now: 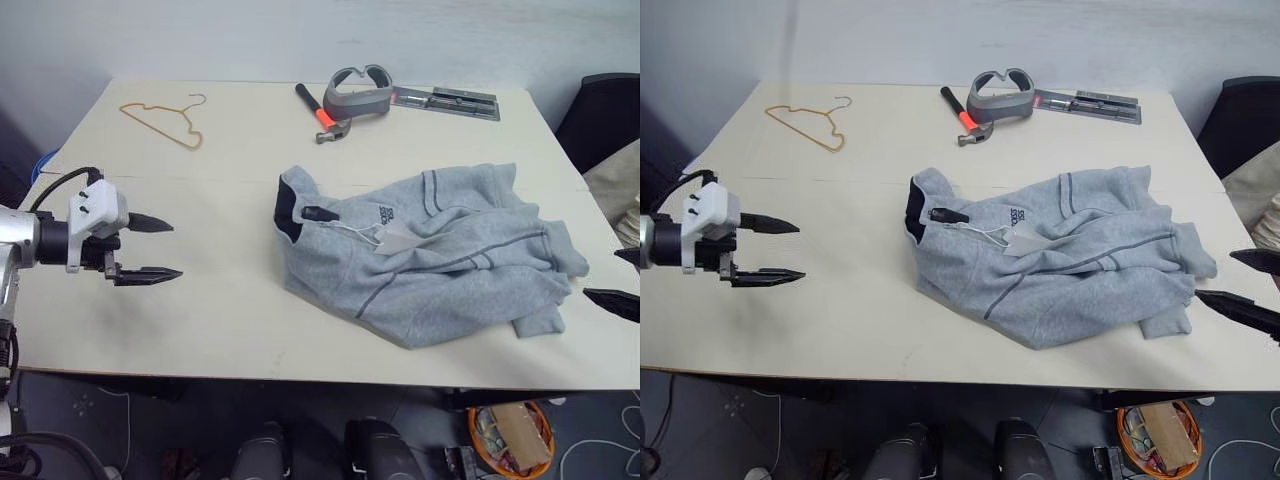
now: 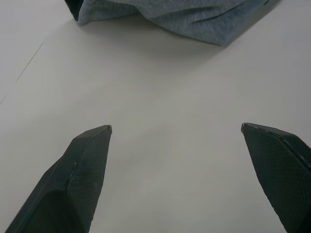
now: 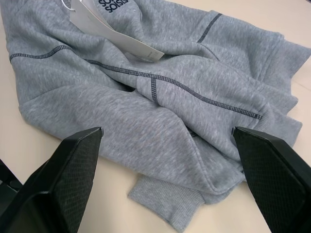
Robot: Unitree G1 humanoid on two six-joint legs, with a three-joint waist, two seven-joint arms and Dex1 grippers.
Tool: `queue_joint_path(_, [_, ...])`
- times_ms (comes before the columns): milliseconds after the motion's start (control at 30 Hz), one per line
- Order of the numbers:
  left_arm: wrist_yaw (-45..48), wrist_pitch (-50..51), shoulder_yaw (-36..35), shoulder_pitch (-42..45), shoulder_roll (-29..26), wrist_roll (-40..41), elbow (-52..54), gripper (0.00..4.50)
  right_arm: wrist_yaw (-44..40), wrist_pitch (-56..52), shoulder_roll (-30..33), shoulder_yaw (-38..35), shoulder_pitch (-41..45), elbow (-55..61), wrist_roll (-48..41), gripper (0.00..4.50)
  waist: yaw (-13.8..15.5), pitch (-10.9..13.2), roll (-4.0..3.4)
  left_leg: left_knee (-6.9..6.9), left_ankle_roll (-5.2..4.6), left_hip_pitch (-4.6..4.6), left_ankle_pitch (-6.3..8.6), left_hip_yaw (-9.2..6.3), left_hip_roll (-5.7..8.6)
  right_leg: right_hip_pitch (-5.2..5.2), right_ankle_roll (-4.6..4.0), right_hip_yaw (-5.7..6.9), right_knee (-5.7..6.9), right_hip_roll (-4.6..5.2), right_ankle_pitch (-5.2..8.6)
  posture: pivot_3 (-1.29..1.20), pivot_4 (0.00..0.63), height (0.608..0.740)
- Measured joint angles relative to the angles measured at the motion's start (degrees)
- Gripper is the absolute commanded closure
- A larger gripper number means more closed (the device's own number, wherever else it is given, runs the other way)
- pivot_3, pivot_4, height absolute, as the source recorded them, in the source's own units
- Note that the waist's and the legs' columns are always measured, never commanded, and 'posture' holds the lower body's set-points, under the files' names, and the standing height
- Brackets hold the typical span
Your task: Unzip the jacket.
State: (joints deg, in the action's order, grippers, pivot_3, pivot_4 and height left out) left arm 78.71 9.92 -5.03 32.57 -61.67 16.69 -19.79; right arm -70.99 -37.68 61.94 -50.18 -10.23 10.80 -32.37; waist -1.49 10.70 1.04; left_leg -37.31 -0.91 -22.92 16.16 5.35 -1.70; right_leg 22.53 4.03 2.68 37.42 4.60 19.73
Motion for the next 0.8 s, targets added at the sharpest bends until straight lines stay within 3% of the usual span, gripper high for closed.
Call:
queue_joint_path(567, [-0.1, 3.8, 0.0, 1.4, 1.0, -0.3, 1.1, 0.00, 1.8, 0.3, 0.0, 0.0, 0.2, 0.6, -0.8, 0.06, 0.0, 0.0, 0.00, -0.05, 0.05, 0.01, -0.03, 0.01, 0.00, -0.01, 0.00, -0.01, 0.04, -0.01, 0.00, 0.00, 0.150, 0.740])
queue_joint_path(800, [-2.6, 9.5, 0.0, 6.3, 5.8, 0.9, 2.4, 0.00, 3.3, -5.3, -0.9, 0.1, 2.2, 2.4, -6.7, 0.06, 0.1, 0.0, 0.00, -0.14, 0.30, 0.00, -0.18, -0.01, 0.01, -0.02, 0.00, -0.01, 0.11, -0.02, 0.00, 0.00, 0.150, 0.740])
